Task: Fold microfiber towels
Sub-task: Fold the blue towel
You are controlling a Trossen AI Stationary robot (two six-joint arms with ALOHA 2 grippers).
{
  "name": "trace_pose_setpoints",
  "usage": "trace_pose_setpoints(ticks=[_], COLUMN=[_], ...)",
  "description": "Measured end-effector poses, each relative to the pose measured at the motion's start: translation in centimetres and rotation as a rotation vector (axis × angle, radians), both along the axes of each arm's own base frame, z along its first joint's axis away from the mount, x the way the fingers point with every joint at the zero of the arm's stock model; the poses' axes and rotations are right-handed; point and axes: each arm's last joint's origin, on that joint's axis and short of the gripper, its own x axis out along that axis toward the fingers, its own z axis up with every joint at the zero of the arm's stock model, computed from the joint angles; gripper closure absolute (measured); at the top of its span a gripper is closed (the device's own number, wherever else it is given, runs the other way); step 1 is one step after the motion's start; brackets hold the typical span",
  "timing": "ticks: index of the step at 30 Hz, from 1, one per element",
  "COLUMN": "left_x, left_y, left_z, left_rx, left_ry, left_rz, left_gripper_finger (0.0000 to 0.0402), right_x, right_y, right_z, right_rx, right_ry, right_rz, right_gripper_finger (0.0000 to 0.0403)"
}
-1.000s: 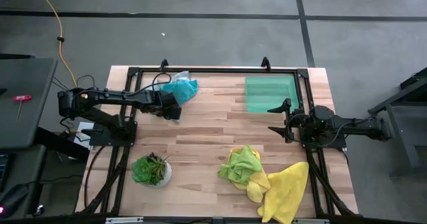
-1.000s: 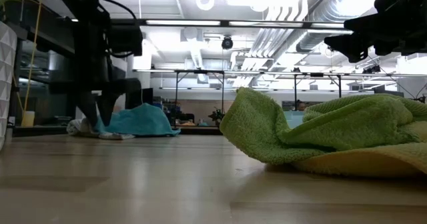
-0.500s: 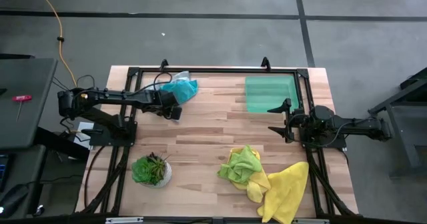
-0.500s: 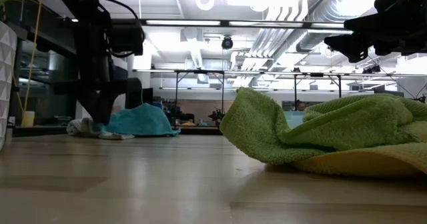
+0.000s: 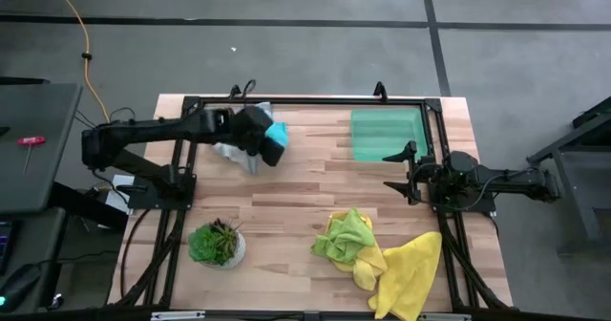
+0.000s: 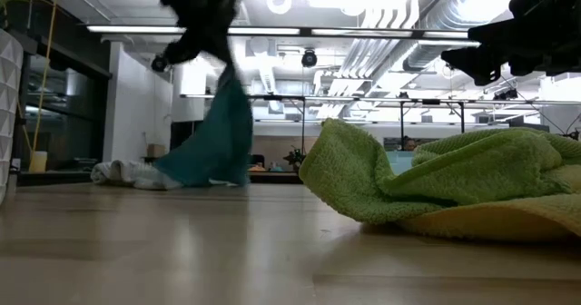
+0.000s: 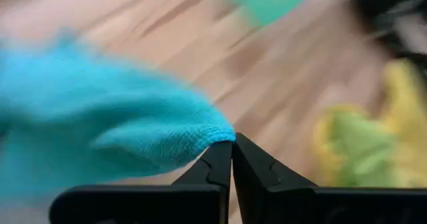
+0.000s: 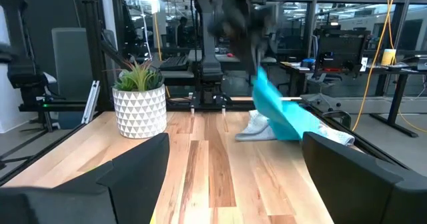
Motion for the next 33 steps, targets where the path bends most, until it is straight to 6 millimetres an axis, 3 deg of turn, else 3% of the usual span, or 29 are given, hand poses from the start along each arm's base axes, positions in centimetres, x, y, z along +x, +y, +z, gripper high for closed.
trace_pose_setpoints(ticks=[3,6,15,23,26,33], left_x=[0.9,1.2,0.6,-0.3,-0.7,-1.5], left_y=[-0.7,-1.8,-6.2,-8.2,-8.6,-9.5], left_z=[2.3,2.4,-4.0,-6.6,-7.4,-8.9], left_rx=[0.022,0.023,-0.134,-0.217,-0.236,-0.264], left_ry=[-0.064,-0.063,0.129,0.208,0.245,0.307], left_rz=[-0.084,-0.135,-0.159,-0.104,-0.097,-0.119], left_gripper_finger=[0.0401,0.0401,0.0401,0.0402,0.0402,0.0402], right_x=[0.0,0.0,0.0,0.0,-0.1,-1.2], right_y=[0.0,0.0,0.0,-0.1,-0.2,-0.8], right_z=[0.0,-0.1,-0.1,0.0,0.8,3.9], right_rx=[0.0,0.0,0.001,0.004,0.124,0.576], right_ry=[0.004,0.006,0.012,-0.005,-0.094,-0.503], right_rz=[0.0,0.0,0.0,-0.028,-0.045,-0.131], right_gripper_finger=[0.0069,0.0069,0.0069,0.0069,0.0069,0.0069])
